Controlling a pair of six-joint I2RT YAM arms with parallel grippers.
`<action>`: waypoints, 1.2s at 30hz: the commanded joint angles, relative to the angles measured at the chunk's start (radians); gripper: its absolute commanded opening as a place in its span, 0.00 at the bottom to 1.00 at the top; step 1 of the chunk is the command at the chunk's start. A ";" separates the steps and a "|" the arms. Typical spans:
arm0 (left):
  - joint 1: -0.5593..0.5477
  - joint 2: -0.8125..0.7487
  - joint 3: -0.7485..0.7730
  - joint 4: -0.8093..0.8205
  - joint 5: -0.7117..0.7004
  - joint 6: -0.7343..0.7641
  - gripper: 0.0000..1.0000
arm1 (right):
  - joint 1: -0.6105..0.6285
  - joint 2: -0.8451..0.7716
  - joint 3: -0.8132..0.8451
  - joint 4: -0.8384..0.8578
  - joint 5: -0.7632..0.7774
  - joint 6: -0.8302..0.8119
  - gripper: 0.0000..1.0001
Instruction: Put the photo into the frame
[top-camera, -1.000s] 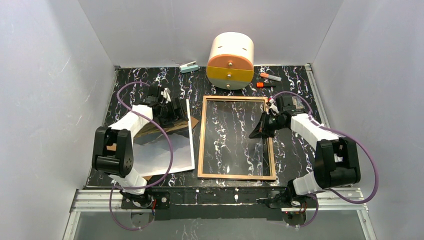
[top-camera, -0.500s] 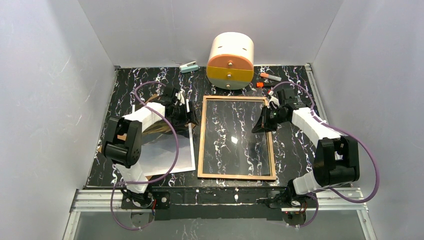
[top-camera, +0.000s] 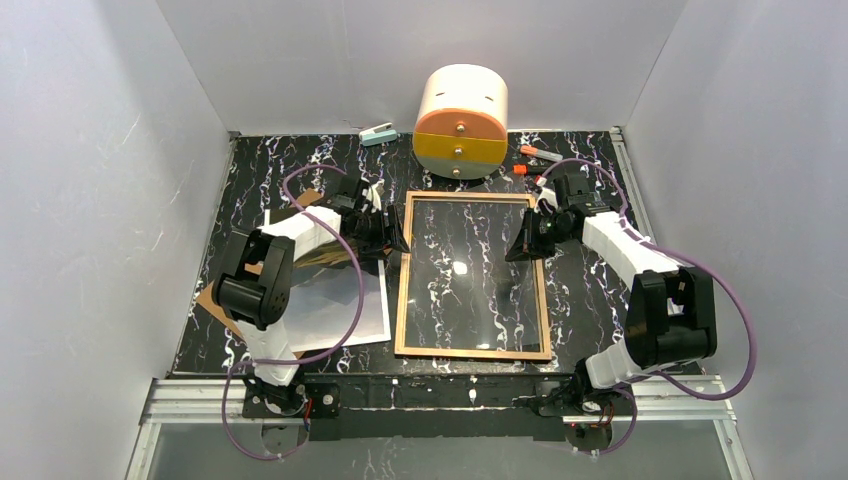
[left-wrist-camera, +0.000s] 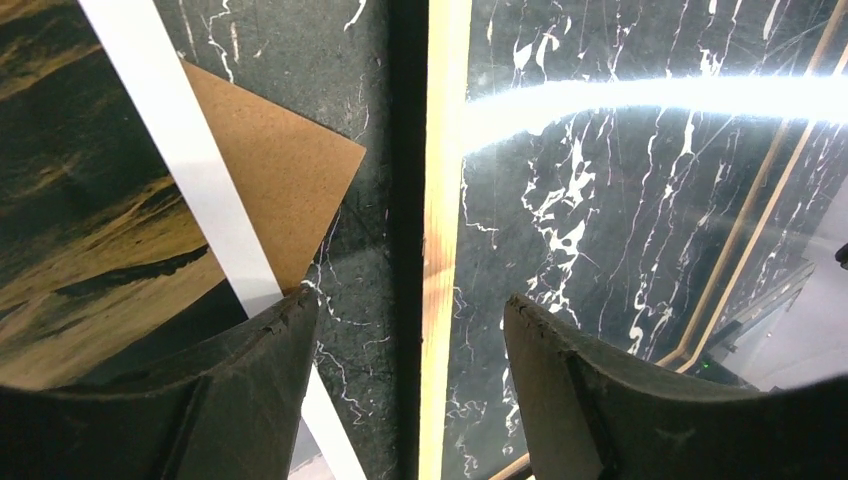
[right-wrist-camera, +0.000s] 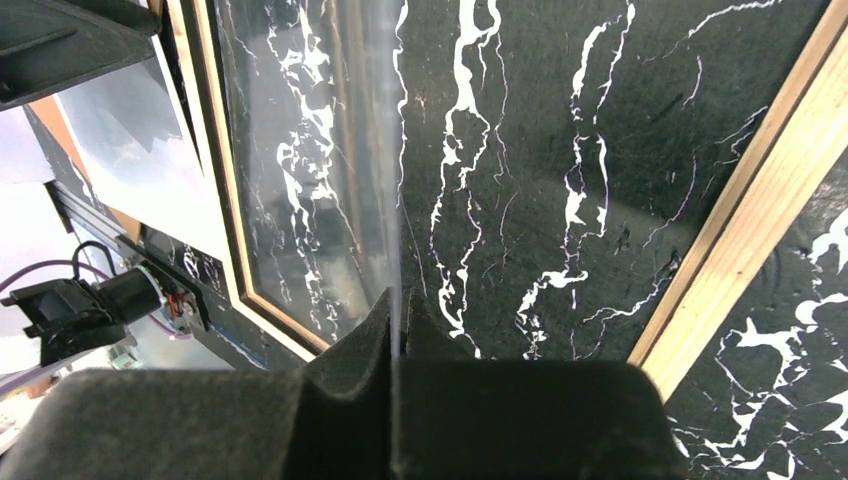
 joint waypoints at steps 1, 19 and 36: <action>-0.015 0.015 0.018 0.008 0.016 -0.001 0.65 | -0.004 0.016 0.014 0.050 0.012 -0.044 0.01; -0.046 0.081 0.024 0.039 -0.109 0.022 0.48 | -0.003 -0.086 -0.098 0.159 -0.116 0.105 0.27; -0.049 0.091 0.029 -0.107 -0.444 0.040 0.25 | 0.001 -0.139 -0.287 0.424 -0.258 0.301 0.21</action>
